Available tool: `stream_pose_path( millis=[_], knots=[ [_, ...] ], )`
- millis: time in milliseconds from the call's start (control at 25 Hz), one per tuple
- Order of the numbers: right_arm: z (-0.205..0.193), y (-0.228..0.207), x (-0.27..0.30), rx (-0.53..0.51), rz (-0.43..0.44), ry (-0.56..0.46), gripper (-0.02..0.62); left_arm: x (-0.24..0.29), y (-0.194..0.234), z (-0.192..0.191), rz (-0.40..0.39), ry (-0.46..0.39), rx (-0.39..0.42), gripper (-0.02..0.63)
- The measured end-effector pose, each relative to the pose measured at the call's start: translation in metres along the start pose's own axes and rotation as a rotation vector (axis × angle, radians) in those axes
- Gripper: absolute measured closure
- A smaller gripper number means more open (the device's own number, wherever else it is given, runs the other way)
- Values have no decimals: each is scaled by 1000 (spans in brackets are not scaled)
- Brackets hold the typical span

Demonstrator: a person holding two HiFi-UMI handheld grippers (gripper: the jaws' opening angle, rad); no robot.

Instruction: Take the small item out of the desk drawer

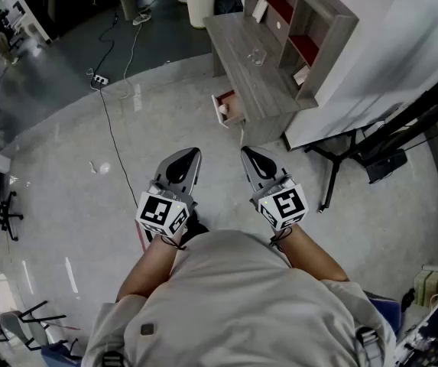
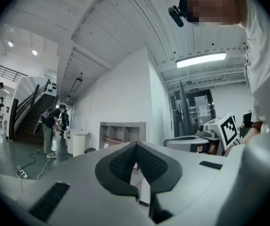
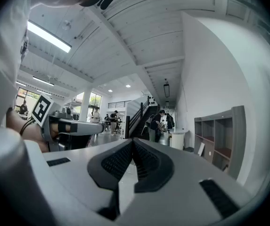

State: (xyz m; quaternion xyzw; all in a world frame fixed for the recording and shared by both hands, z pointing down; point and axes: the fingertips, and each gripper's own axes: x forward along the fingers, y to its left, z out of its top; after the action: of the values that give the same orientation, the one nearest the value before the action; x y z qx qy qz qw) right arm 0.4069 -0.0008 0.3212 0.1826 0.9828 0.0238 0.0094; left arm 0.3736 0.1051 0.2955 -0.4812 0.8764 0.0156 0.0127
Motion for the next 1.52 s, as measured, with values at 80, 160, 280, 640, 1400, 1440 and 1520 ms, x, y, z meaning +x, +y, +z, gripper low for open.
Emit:
stream_pose_path(
  millis=[80,160,280,640,1400,1440,1520],
  knots=[
    [1,-2,2,-1,2,-5,575,2,2,1,2,-1,-2,591],
    [1,-3,5,3,0,-5,575,3,4,3,5,0,-8,591],
    [0,-2,9,7,1,-3,575,2,10,1,5,4,-13,591],
    [0,5,40,5,22,-20,574,4,44,-8,-1,1,-34,591],
    [-11,47,238,39,-43,44,572,0,248,-15,-64,26,-80,591],
    [-13,50,247,42,-51,48,572,-1,258,-15,-71,27,-80,591],
    [-16,54,263,47,-61,54,572,-2,276,-16,-80,31,-85,591]
  ],
)
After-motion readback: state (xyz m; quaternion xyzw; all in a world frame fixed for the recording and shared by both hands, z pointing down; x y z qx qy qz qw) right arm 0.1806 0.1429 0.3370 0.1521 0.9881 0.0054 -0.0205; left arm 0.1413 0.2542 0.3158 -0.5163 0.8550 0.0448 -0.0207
